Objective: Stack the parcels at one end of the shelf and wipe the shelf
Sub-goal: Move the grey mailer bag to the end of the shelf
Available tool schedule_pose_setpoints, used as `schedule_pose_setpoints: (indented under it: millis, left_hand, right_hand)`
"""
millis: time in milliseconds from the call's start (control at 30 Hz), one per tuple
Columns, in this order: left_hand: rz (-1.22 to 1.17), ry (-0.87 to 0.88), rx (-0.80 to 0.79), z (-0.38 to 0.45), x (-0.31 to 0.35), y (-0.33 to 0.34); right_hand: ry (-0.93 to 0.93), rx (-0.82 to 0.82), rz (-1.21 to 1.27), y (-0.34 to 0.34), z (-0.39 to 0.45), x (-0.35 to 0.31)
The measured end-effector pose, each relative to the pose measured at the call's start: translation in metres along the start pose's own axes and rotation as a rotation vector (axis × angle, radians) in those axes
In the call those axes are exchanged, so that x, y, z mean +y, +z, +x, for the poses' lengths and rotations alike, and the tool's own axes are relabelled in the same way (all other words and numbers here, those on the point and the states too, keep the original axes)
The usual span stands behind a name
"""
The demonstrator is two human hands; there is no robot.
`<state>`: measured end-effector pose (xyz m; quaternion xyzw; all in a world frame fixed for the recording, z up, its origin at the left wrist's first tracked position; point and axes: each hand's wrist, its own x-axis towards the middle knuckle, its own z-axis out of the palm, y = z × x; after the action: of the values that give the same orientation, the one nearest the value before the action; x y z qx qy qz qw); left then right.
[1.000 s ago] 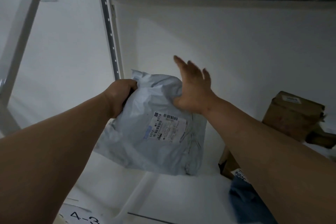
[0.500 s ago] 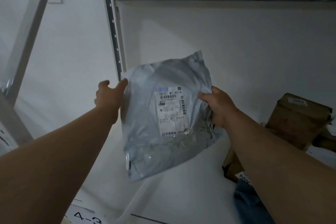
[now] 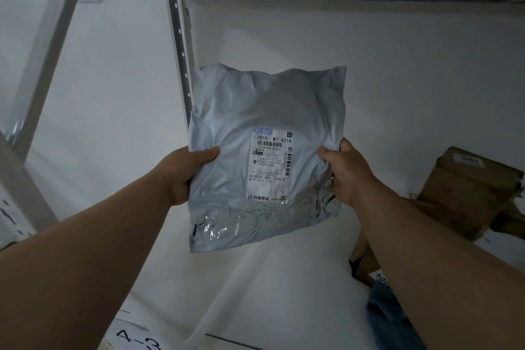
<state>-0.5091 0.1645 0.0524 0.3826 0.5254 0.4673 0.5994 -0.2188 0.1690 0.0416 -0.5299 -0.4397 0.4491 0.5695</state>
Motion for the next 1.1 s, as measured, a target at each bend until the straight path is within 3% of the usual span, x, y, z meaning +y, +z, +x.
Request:
schedule_pose_setpoints:
  millis: [300,467,600,700,900,1100]
  left_hand:
    - [0.036,0.032,0.057,0.001,-0.001,0.001]
    - [0.144,0.135,0.169,0.005,-0.004,0.0]
    - [0.25,0.228,0.228,0.006,-0.005,0.001]
    - [0.267,0.199,0.219,0.006,-0.009,0.0]
    - [0.178,0.064,0.29,0.009,-0.028,-0.032]
    - [0.38,0.059,0.438,0.006,-0.038,-0.059]
  right_hand:
    - [0.064,-0.007,-0.039,-0.003,-0.001,0.004]
    - [0.161,-0.106,0.031,-0.001,-0.002,0.008]
    - [0.099,0.012,-0.236,0.007,0.003,0.012]
    - [0.058,0.06,-0.379,0.016,0.004,0.01]
    - [0.395,-0.057,0.009,0.029,-0.004,0.021]
    - [0.612,-0.035,-0.178,0.049,-0.004,0.061]
